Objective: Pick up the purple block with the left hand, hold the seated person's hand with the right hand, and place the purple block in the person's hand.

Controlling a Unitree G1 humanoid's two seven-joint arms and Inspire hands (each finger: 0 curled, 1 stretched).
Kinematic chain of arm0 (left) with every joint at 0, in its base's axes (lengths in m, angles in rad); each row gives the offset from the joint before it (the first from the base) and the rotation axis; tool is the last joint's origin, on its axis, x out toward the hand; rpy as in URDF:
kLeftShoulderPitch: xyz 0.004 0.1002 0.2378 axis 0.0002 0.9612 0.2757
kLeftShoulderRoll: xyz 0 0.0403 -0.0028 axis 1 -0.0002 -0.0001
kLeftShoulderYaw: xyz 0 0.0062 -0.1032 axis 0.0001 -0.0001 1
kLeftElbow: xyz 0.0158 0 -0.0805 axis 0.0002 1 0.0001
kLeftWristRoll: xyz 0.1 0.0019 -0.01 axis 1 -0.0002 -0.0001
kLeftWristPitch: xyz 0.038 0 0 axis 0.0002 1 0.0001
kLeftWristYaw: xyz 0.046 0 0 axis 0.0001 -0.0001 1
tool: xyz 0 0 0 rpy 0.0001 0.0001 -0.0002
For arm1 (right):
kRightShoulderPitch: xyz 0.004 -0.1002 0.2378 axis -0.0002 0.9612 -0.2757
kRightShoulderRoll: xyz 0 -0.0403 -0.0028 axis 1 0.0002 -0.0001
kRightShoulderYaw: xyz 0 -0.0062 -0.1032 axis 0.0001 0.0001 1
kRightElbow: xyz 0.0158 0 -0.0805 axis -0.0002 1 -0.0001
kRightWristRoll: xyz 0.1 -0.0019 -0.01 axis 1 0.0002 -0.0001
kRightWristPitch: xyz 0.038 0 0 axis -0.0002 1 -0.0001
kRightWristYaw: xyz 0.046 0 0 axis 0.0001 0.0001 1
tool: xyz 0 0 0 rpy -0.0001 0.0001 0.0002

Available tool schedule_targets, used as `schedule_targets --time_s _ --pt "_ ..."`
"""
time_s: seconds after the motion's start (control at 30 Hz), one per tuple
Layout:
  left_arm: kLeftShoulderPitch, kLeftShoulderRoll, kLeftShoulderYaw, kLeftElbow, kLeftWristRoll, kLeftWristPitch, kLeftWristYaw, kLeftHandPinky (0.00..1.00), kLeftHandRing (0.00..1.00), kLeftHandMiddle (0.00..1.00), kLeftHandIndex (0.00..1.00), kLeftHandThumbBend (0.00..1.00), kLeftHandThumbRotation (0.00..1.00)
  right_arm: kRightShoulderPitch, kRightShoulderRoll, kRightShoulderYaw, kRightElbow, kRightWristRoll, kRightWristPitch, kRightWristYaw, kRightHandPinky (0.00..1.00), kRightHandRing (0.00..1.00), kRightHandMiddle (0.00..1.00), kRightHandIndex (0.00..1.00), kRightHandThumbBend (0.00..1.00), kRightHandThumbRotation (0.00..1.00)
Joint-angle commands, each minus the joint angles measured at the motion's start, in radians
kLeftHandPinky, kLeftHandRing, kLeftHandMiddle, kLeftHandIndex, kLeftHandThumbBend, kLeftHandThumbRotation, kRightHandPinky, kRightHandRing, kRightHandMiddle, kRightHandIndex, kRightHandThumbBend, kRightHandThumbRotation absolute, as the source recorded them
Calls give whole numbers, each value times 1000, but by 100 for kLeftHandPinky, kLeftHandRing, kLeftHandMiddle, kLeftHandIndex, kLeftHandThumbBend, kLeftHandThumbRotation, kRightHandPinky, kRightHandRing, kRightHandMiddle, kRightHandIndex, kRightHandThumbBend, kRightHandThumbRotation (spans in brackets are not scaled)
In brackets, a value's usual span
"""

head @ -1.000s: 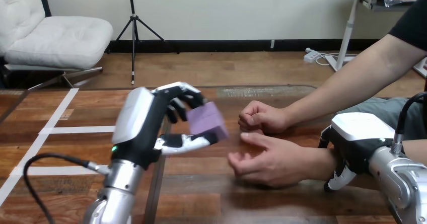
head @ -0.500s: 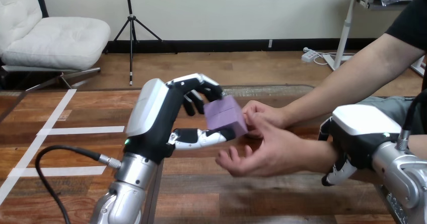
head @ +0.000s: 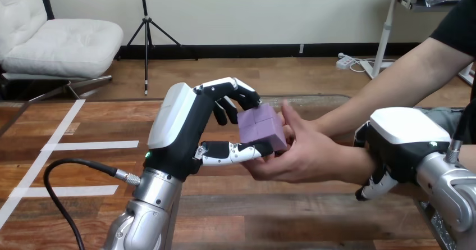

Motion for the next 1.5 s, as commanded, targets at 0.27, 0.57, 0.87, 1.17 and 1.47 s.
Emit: schedule_targets --time_s 0.27,0.57,0.87,1.17,1.47 --pt "-12 -2 11 -49 19 -21 15 36 42 50 54 60 0 -22 -16 -17 -115 -23 -23 21 27 36 45 54 75 0" --pt "-5 -1 15 -48 26 -23 20 37 43 50 54 60 0 -28 -15 -15 -150 -38 -38 50 30 39 48 55 75 0" --pt "3 4 18 -50 33 -26 27 37 43 50 54 59 0 -31 -10 -9 -166 -53 -72 48 32 41 48 54 76 0" --pt "9 5 19 -55 32 -20 24 36 43 51 54 59 0 -54 12 7 -176 -82 -71 95 34 43 49 55 75 0" --pt "13 6 22 -57 33 -20 26 37 43 51 54 59 0 -70 33 22 -190 -90 -90 95 32 41 48 57 78 0"
